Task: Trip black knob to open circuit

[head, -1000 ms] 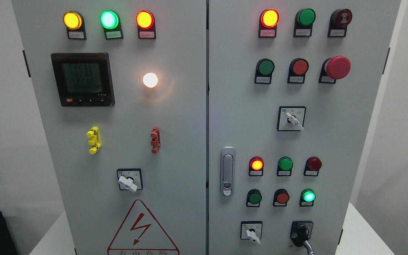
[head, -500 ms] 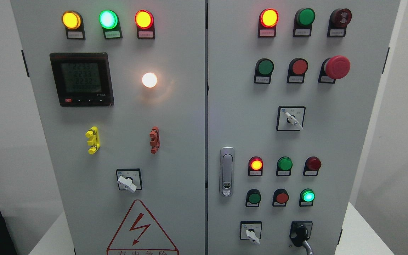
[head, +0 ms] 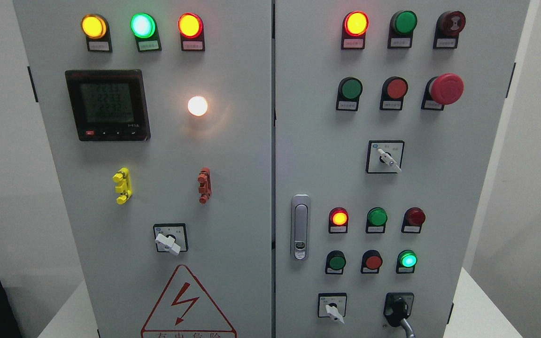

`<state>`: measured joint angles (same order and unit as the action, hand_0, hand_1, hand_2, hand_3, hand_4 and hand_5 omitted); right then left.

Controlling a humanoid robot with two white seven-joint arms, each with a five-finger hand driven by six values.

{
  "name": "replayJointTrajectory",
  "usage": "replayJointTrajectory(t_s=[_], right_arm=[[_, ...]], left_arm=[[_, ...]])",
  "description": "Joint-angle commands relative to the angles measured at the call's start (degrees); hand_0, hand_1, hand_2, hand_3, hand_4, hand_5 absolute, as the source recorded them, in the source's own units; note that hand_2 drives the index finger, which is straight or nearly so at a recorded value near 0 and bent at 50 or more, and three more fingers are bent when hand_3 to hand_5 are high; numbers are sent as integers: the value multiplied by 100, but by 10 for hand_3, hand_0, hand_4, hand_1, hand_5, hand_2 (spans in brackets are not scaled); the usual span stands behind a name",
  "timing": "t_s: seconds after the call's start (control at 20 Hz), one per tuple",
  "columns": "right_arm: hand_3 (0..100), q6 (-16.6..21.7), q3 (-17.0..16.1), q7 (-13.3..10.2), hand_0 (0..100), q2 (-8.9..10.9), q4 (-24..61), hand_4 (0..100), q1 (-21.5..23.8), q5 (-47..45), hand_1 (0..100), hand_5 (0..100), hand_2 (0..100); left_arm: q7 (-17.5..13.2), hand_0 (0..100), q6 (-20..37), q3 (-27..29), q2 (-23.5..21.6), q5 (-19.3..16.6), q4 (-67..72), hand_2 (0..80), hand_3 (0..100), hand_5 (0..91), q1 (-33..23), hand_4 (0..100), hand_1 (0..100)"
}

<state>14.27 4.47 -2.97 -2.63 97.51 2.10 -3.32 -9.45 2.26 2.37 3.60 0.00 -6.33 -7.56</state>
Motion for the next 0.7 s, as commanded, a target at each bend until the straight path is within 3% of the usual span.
replayJointTrajectory(t_s=[0.0,0.65], right_arm=[[1000,5,10,51,0,-1,-4,1000,1,-2,0,1000,0],[1000,5,-16,60,0,52,-21,1000,19,7,0,1000,0]], left_arm=[[5,120,3,0,0,-132,0,0,0,0,0,0,389],[5,120,-6,0,0,-132,0,0,0,0,0,0,389]])
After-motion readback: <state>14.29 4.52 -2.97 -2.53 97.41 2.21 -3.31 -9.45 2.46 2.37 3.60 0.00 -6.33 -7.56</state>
